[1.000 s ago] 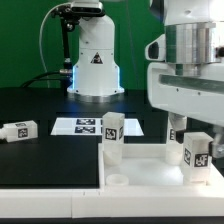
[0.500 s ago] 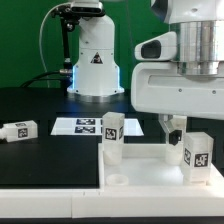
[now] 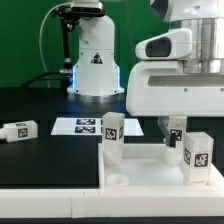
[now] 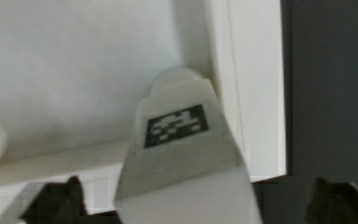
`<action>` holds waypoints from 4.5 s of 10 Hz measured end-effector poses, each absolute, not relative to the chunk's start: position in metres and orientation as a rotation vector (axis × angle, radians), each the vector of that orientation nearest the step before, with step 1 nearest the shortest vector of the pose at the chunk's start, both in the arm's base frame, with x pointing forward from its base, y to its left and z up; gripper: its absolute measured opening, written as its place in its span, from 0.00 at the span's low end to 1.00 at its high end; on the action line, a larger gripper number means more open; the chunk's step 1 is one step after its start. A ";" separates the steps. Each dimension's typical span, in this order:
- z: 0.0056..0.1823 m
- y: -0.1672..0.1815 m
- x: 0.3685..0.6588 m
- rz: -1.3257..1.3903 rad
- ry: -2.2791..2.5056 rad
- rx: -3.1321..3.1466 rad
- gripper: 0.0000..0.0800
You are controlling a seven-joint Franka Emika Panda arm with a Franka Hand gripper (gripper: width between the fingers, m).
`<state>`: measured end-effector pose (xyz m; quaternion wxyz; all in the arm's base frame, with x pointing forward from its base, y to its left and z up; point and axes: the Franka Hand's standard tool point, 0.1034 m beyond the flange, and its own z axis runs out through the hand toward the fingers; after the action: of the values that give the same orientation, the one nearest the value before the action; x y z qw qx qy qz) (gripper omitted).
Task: Assemble square table
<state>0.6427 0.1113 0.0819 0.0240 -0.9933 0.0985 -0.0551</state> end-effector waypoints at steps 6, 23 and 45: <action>0.081 0.110 0.642 -0.160 1.123 -2.874 0.36; 0.083 0.119 0.640 -0.202 0.244 -3.068 0.81; 0.080 0.111 0.641 -0.181 1.044 -2.837 0.81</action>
Offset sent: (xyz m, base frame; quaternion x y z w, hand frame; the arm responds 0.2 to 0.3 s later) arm 0.0023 0.0049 -0.0045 -0.0586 0.0274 0.1764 0.9822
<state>0.6409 0.1107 0.0796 0.0567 -0.9352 0.3443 -0.0596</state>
